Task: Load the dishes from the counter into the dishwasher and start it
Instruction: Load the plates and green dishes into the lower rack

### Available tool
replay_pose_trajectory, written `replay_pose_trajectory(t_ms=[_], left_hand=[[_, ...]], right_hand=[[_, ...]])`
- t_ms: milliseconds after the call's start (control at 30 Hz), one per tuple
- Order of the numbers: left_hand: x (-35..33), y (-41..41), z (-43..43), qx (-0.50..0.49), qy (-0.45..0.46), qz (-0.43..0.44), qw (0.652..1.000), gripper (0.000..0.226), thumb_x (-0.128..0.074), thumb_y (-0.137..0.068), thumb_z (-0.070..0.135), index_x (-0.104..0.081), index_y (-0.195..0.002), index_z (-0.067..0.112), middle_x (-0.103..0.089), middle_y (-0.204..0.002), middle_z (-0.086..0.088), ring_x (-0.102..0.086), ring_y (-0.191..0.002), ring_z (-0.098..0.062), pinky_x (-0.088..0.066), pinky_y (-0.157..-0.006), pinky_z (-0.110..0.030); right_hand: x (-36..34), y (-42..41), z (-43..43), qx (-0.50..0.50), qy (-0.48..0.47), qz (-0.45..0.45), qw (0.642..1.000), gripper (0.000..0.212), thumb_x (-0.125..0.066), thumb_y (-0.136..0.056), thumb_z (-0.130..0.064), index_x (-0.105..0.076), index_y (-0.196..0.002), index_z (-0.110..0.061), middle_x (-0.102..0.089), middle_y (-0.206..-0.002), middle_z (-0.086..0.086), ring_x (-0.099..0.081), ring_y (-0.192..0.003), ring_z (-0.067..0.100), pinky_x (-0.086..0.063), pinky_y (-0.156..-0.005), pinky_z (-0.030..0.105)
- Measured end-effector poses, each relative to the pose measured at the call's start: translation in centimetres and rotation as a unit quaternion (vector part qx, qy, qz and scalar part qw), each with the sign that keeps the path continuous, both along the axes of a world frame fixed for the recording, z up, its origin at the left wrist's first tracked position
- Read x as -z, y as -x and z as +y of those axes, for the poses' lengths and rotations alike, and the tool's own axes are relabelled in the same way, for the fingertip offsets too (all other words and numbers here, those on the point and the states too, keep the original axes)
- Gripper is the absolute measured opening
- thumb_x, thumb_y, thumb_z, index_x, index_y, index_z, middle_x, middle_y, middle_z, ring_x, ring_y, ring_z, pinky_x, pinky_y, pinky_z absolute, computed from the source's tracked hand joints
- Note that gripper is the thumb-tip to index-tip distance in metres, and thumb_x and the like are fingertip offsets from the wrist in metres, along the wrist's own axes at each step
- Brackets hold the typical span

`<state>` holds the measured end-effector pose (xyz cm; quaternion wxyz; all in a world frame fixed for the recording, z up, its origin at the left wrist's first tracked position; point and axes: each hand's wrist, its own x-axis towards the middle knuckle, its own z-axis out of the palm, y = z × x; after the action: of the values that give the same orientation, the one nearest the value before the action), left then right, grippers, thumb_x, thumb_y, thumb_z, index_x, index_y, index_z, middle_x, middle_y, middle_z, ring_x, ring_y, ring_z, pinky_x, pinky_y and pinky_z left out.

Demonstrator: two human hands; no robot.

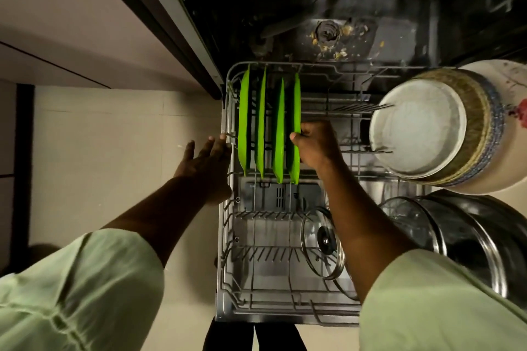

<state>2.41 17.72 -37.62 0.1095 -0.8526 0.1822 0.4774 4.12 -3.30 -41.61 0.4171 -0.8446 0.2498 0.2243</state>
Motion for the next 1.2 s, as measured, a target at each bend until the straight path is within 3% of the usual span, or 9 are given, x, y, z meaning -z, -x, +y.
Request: replay_pose_trajectory(t_ms=[133, 400, 467, 533, 600, 733, 833, 933, 1200], left_hand=[[-0.3, -0.6, 0.1, 0.035, -0.016, 0.005, 0.999, 0.092, -0.048, -0.096, 0.049, 0.013, -0.156, 0.013, 0.021, -0.163, -0.011, 0.014, -0.151, -0.029, 0.004, -0.121, -0.055], [-0.3, -1.0, -0.2, 0.038, -0.028, 0.014, 0.999, 0.090, -0.044, -0.098, 0.051, 0.012, -0.156, 0.014, 0.022, -0.162, -0.011, 0.017, -0.150, -0.030, 0.007, -0.121, -0.055], [-0.3, -1.1, -0.1, 0.044, -0.028, 0.011, 0.999, 0.089, -0.043, -0.098, 0.053, 0.012, -0.157, 0.014, 0.022, -0.163, -0.011, 0.017, -0.150, -0.030, 0.008, -0.120, -0.055], [-0.3, -1.0, 0.0, 0.044, -0.027, 0.007, 0.999, 0.089, -0.043, -0.098, 0.054, 0.011, -0.157, 0.015, 0.021, -0.163, -0.010, 0.016, -0.150, -0.031, 0.008, -0.120, -0.054], [-0.2, -0.6, 0.1, 0.041, -0.022, -0.007, 0.999, 0.091, -0.045, -0.097, 0.052, 0.012, -0.157, 0.015, 0.021, -0.163, -0.010, 0.016, -0.151, -0.031, 0.008, -0.121, -0.054], [-0.1, 1.5, 0.5, 0.005, 0.019, -0.048, 0.999, 0.092, -0.049, -0.097, 0.040, 0.017, -0.155, 0.014, 0.022, -0.163, -0.010, 0.014, -0.151, -0.029, 0.006, -0.122, -0.050], [-1.1, 3.8, 0.4, -0.057, 0.048, -0.053, 0.996, 0.089, -0.045, -0.099, 0.035, 0.022, -0.153, 0.014, 0.025, -0.161, -0.009, 0.017, -0.150, -0.028, 0.007, -0.122, -0.048], [-2.6, 5.8, 0.5, -0.094, 0.062, -0.065, 0.991, 0.084, -0.041, -0.100, 0.034, 0.021, -0.153, 0.013, 0.025, -0.161, -0.009, 0.017, -0.150, -0.028, 0.008, -0.122, -0.047], [-9.2, 8.9, 1.4, -0.129, 0.063, -0.073, 0.987, 0.081, -0.038, -0.100, 0.034, 0.019, -0.155, 0.017, 0.024, -0.163, -0.002, 0.019, -0.151, -0.024, 0.011, -0.122, -0.047]], right_hand=[[-0.4, -0.2, -0.1, -0.005, -0.021, -0.002, 1.000, 0.034, -0.066, -0.092, -0.015, -0.061, -0.105, 0.016, -0.067, -0.106, 0.031, -0.065, -0.100, 0.041, -0.051, -0.088, 0.055], [-1.3, 0.1, -0.1, 0.008, -0.062, 0.015, 0.998, 0.046, -0.065, -0.094, -0.017, -0.054, -0.133, 0.003, -0.060, -0.131, 0.020, -0.056, -0.123, 0.030, -0.045, -0.103, 0.037], [-1.3, 0.1, 0.1, 0.015, -0.044, 0.016, 0.999, 0.039, -0.066, -0.093, -0.020, -0.062, -0.126, 0.000, -0.066, -0.120, 0.019, -0.061, -0.113, 0.028, -0.048, -0.098, 0.041], [-1.3, 0.5, 0.2, 0.016, -0.011, 0.013, 1.000, 0.022, -0.065, -0.093, -0.025, -0.070, -0.089, -0.004, -0.065, -0.079, 0.012, -0.059, -0.078, 0.024, -0.050, -0.076, 0.043], [-1.5, 1.2, 0.4, 0.023, 0.014, 0.001, 1.000, 0.044, -0.059, -0.097, -0.029, -0.049, -0.059, -0.009, -0.042, -0.055, 0.001, -0.040, -0.054, 0.017, -0.035, -0.055, 0.034], [-2.8, 3.7, 1.2, 0.036, 0.066, -0.019, 0.997, 0.047, -0.043, -0.105, -0.029, -0.041, -0.059, -0.017, -0.040, -0.056, -0.005, -0.039, -0.053, 0.014, -0.025, -0.045, 0.022], [-3.2, 5.7, 1.6, 0.036, 0.100, -0.032, 0.994, 0.033, -0.038, -0.105, -0.031, -0.063, -0.099, -0.010, -0.065, -0.088, 0.011, -0.060, -0.083, 0.029, -0.034, -0.062, 0.026], [-4.7, 7.3, 2.3, -0.003, 0.125, -0.037, 0.992, 0.039, -0.040, -0.104, -0.030, -0.051, -0.134, -0.008, -0.063, -0.121, 0.018, -0.060, -0.109, 0.035, -0.044, -0.078, 0.032], [-10.8, 10.7, 5.0, -0.236, 0.211, -0.012, 0.949, 0.061, -0.045, -0.101, -0.037, -0.028, -0.150, -0.006, -0.031, -0.155, 0.016, -0.026, -0.143, 0.032, -0.027, -0.115, 0.045]])
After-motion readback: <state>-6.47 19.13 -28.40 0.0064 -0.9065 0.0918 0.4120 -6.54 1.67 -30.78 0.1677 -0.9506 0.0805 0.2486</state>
